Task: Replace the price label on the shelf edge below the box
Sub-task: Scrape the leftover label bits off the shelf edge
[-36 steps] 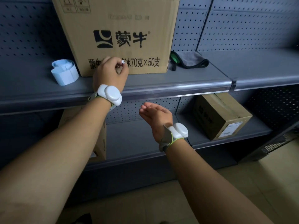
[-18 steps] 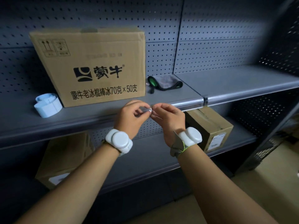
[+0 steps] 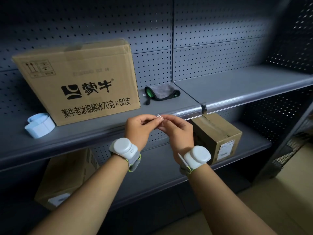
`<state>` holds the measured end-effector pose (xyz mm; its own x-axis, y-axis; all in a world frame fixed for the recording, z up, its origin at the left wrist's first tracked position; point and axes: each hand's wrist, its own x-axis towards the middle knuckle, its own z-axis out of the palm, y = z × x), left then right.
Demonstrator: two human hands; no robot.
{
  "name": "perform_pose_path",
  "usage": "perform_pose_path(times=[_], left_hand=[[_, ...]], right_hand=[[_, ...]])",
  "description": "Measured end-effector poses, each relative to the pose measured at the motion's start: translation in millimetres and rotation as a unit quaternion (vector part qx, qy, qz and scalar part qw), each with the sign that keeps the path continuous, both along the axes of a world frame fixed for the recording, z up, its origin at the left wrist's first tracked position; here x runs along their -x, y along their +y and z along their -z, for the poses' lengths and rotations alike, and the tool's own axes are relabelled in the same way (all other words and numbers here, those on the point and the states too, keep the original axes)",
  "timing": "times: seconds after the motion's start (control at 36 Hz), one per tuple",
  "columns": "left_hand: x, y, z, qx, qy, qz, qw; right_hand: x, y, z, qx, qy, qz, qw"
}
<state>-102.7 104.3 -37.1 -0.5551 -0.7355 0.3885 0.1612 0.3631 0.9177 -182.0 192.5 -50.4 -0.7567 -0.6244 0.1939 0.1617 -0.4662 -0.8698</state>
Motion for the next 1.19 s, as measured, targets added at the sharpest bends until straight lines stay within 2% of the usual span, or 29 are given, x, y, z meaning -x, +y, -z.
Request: perform_pose_path(times=[0.19,0.33,0.44,0.69,0.92,1.03,1.11,1.19], left_hand=[[-3.3,1.1,-6.4,-0.072,0.000,0.005,0.997],[-11.8,3.0,-11.9,-0.174,-0.003,0.106,0.979],[-15.8,4.0,-12.1,-0.210,-0.014,0.128,0.969],[-27.4,1.5,-8.9,-0.175,-0.027,0.115,0.977],[-28.0,-0.9,-4.9,-0.150,-0.012,0.097,0.984],[-22.5,3.1,-0.3,-0.146,-0.004,0.096,0.985],[-16.4,4.3,-0.6,-0.142,0.002,0.093,0.985],[-8.0,6.6,-4.5,-0.147,0.007,0.101,0.984]], right_hand=[[10.6,9.5,-2.3,0.049,-0.069,-0.141,0.986],[10.1,12.5,0.3,0.058,-0.140,-0.223,0.963],[5.0,12.4,4.2,0.058,-0.179,-0.228,0.956],[-7.9,12.0,4.2,0.020,-0.201,-0.153,0.967],[-25.0,18.9,-8.8,-0.033,-0.138,-0.033,0.989],[-29.7,23.6,-12.6,-0.053,-0.036,0.084,0.994],[-28.8,24.1,-12.9,-0.058,0.058,0.121,0.989],[-24.5,24.9,-11.7,-0.061,0.099,0.134,0.984]])
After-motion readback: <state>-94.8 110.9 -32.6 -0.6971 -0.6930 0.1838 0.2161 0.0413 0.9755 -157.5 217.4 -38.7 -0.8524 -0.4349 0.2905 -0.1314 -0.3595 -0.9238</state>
